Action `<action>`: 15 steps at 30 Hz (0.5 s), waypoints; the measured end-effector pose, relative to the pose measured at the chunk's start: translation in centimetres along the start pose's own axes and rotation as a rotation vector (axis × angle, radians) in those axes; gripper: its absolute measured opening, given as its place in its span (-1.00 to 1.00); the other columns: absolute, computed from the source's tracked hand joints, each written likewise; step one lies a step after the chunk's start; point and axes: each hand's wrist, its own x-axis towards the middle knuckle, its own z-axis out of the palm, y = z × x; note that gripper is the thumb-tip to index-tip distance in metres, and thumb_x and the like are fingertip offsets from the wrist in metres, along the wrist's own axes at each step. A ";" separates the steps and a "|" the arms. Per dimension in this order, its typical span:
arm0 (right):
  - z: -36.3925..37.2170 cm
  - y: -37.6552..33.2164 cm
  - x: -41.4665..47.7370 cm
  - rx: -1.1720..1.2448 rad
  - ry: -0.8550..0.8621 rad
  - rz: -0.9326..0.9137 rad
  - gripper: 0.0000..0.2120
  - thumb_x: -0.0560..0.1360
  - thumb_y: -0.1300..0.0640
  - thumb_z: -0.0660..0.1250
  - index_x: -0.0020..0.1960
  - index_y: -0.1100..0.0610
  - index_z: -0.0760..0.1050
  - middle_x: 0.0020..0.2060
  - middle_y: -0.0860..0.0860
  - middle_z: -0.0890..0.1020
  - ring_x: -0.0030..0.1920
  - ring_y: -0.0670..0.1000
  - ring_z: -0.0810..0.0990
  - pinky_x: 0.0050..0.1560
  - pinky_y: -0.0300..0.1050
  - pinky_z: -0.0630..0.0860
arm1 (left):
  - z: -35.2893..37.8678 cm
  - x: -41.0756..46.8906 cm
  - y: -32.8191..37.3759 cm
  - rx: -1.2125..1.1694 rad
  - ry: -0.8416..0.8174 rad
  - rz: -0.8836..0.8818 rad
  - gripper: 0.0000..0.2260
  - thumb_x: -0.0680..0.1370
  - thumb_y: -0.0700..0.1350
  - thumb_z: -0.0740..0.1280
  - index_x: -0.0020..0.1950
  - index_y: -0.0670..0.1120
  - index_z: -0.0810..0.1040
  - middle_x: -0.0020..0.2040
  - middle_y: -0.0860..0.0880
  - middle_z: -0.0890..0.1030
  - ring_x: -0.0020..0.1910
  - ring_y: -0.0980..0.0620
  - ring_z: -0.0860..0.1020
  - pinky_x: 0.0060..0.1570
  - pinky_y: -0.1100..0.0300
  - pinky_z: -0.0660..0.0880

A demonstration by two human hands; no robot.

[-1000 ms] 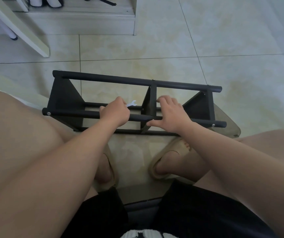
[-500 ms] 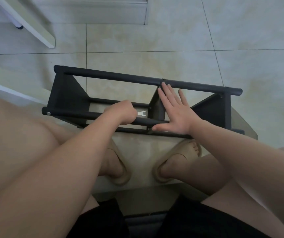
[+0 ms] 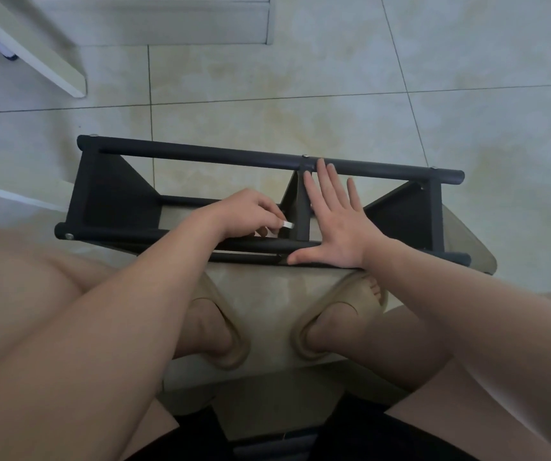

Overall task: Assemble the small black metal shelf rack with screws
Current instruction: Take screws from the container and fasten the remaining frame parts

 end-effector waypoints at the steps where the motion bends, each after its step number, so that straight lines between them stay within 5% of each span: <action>1: 0.0 0.3 0.0 -0.001 -0.007 -0.011 0.33 0.23 -0.70 0.10 0.61 0.05 -0.44 0.56 0.06 -0.46 0.55 0.06 -0.50 0.56 0.25 -0.33 | 0.0 0.0 0.1 -0.041 0.002 -0.012 -0.90 0.55 -0.14 0.40 -0.14 0.02 0.66 -0.27 0.09 0.67 -0.23 0.12 0.59 -0.14 0.20 0.49; 6: 0.3 0.4 -0.6 -0.002 0.052 -0.019 0.26 0.29 -0.66 0.11 0.63 0.05 -0.36 0.60 0.04 -0.39 0.58 0.03 -0.42 0.57 0.21 -0.34 | 0.7 0.6 0.6 -0.161 0.046 -0.081 -0.90 0.61 -0.08 0.35 -0.10 -0.03 0.58 -0.12 0.03 0.70 -0.13 0.09 0.66 -0.07 0.15 0.52; 15: 0.3 0.1 -0.8 -0.034 0.075 0.063 0.36 0.21 -0.72 0.04 0.63 0.14 -0.36 0.58 0.12 -0.41 0.56 0.08 -0.47 0.57 0.21 -0.34 | 2.2 1.1 0.8 -0.110 0.181 -0.062 -0.84 0.58 -0.02 0.39 -0.18 -0.02 0.64 -0.30 0.10 0.69 -0.28 0.12 0.62 -0.22 0.21 0.40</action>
